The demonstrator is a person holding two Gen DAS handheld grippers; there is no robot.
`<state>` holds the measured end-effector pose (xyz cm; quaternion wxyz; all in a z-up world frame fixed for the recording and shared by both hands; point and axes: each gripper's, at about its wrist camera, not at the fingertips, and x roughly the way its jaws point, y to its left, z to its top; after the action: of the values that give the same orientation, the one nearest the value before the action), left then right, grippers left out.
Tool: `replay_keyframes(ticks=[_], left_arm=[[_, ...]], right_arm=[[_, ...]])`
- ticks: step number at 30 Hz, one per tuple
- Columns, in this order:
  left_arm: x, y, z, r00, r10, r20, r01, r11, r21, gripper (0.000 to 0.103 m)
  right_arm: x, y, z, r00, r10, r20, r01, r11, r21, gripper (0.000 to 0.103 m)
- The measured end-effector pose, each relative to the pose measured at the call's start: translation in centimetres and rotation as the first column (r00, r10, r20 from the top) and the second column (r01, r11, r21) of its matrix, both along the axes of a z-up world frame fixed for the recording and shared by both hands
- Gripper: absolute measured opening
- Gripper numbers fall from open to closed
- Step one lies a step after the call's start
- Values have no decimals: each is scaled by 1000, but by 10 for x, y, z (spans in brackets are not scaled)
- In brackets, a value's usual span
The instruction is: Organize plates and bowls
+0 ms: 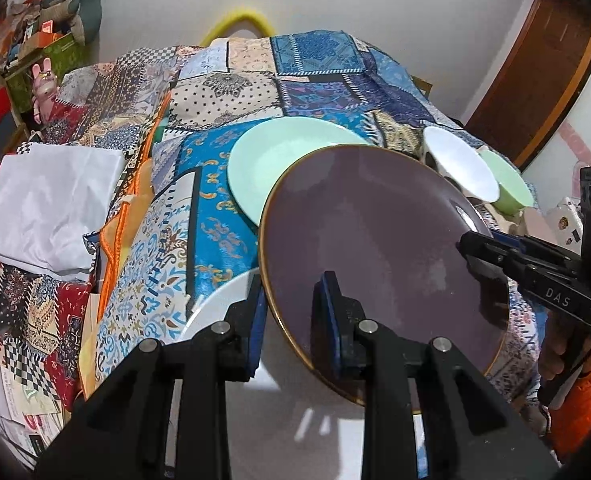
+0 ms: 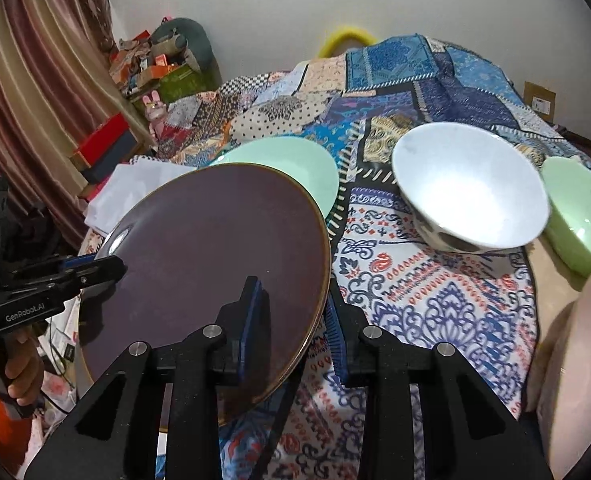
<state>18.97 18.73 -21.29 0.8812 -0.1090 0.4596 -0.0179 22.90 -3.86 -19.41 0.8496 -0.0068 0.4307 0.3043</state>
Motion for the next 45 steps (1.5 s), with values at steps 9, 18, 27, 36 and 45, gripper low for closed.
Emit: replay_keyframes(ticks=[9, 18, 27, 36, 45], left_arm=[[-17, -29, 23, 999, -21, 32, 21, 1000, 4, 26], [-32, -60, 38, 998, -42, 39, 42, 999, 2, 26], [-44, -93, 36, 997, -70, 20, 70, 998, -1, 26], [-44, -123, 24, 994, -109, -13, 109, 994, -4, 26], [-33, -141, 2, 989, -137, -57, 137, 990, -5, 26]], right_arm=[[-17, -25, 20, 999, -24, 40, 23, 999, 23, 28], [-33, -52, 29, 997, -47, 61, 44, 998, 44, 28], [-49, -82, 26, 995, -82, 58, 79, 996, 43, 28], [-57, -110, 16, 992, -119, 34, 118, 992, 40, 28], [-56, -129, -2, 990, -142, 0, 142, 990, 14, 28]])
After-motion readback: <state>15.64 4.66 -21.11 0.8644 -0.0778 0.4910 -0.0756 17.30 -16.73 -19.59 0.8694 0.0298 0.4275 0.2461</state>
